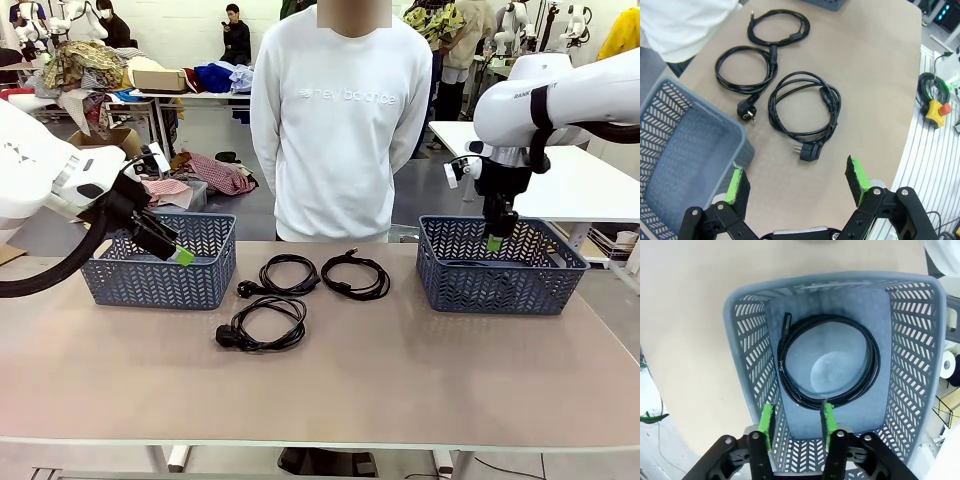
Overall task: Organize the cables according to human instructions.
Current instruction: Pick up a bundle of cables and place it in the basket indicated by the human.
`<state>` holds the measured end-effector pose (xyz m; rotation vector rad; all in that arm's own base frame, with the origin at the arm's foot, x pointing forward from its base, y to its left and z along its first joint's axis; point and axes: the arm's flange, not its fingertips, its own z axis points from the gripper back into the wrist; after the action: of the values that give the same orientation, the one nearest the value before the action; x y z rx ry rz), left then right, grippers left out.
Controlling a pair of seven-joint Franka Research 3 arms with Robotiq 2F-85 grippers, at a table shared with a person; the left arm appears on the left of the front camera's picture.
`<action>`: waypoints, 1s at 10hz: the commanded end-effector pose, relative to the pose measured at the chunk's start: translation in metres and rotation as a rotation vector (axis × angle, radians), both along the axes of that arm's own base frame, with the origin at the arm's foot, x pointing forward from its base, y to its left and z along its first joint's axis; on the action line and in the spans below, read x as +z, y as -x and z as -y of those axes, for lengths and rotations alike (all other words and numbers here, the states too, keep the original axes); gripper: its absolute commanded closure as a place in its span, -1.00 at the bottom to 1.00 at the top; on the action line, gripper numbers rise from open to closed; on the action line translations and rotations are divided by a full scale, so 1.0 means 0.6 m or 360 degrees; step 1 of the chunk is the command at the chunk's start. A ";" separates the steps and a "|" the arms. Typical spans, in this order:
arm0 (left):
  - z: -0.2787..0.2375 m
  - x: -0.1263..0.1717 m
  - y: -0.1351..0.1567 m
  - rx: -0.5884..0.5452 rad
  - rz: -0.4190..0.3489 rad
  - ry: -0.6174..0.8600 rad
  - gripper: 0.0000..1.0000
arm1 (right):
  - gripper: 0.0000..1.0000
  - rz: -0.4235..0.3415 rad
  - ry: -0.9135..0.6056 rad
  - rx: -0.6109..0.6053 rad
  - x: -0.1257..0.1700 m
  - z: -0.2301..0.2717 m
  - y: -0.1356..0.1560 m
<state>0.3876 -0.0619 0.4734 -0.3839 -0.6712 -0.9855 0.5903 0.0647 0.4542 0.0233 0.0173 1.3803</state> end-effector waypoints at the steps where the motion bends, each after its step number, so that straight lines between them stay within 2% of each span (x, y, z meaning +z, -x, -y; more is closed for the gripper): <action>1: -0.002 -0.002 -0.001 -0.0037 0.0014 0.0024 -1.00 | -0.82 -0.0021 -0.0037 0.0012 0.008 0.003 -0.006; 2: -0.002 -0.002 -0.001 -0.0037 0.0014 0.0024 -1.00 | -0.52 -0.0028 -0.0042 0.0009 0.010 0.003 -0.004; 3: -0.002 -0.002 -0.001 -0.0037 0.0014 0.0024 -1.00 | -1.00 -0.0036 -0.0041 0.0004 0.011 0.002 -0.002; 4: -0.002 -0.002 -0.001 -0.0037 0.0014 0.0024 -1.00 | -0.92 -0.0042 -0.0028 0.0001 0.011 0.002 0.000; 5: -0.002 -0.002 -0.001 -0.0037 0.0014 0.0024 -1.00 | -1.00 -0.0048 -0.0022 -0.0008 0.013 0.001 0.002; 8: -0.002 -0.002 -0.001 -0.0037 0.0014 0.0024 -1.00 | -1.00 0.0003 -0.0047 -0.0132 0.021 0.011 0.012; 9: -0.002 -0.002 -0.001 -0.0037 0.0014 0.0024 -1.00 | -1.00 -0.0026 -0.0003 -0.0022 0.008 0.003 0.007; 10: -0.002 -0.002 -0.001 -0.0037 0.0014 0.0024 -1.00 | -1.00 -0.0026 -0.0003 -0.0022 0.008 0.003 0.007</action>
<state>0.3876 -0.0618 0.4733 -0.3838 -0.6708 -0.9864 0.5857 0.0610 0.4611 0.0344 0.0269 1.3514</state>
